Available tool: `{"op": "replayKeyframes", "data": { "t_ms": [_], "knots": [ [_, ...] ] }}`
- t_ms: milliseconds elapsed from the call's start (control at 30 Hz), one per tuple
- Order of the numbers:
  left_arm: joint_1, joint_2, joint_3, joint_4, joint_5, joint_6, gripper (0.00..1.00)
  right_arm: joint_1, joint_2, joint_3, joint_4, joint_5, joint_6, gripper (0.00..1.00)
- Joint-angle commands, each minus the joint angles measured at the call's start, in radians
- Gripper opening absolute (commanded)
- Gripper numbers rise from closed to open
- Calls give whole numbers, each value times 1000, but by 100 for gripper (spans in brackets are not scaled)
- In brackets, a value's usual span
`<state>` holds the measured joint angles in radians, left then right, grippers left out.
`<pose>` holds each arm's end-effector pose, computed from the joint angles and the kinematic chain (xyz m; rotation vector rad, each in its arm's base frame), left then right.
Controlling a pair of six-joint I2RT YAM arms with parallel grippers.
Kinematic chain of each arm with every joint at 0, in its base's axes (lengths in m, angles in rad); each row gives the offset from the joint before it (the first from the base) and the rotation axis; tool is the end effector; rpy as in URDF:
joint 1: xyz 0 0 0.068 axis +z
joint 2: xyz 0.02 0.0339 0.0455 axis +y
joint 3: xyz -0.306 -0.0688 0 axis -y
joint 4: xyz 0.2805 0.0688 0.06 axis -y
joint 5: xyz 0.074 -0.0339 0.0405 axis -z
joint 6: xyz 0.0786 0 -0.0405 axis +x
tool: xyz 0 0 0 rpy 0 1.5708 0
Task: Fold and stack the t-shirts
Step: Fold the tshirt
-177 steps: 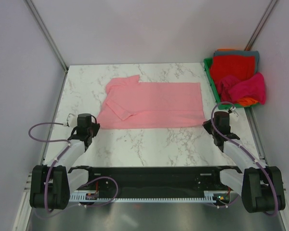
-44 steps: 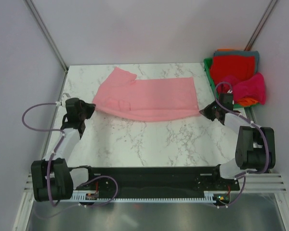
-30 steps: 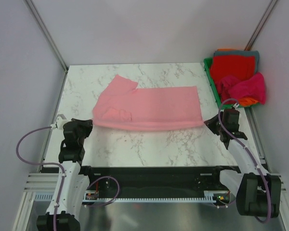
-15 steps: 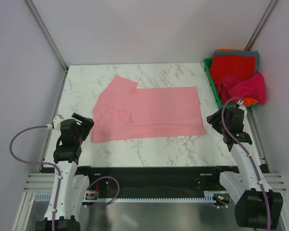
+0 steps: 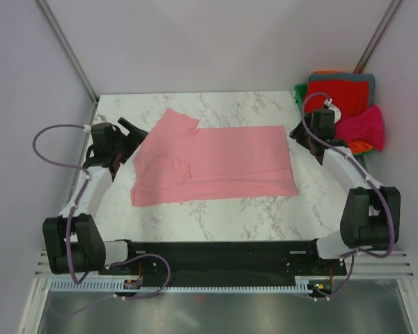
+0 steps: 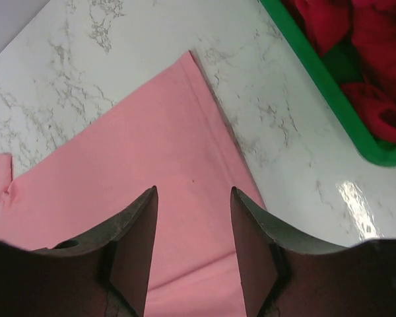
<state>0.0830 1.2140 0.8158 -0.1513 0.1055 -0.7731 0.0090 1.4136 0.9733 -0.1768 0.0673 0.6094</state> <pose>0.3243 0.0187 0.2673 -0.8386 1.9918 -0.5167 0.3758 -0.0019 0.2622 0.6869 2.0897 0.2752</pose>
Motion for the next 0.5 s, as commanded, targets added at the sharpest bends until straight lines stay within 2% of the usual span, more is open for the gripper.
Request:
{"op": "replayKeyframes", "data": {
  "t_ms": [0,300,467],
  "knots": [
    [3,129,140,131,83,35,100,26,170,137,60,72,-46,55],
    [-12,471,430,141,140,28,96,71,562,505,5,129,-86,57],
    [-40,617,575,141,100,11,96,75,673,597,-9,173,-123,58]
  ]
}}
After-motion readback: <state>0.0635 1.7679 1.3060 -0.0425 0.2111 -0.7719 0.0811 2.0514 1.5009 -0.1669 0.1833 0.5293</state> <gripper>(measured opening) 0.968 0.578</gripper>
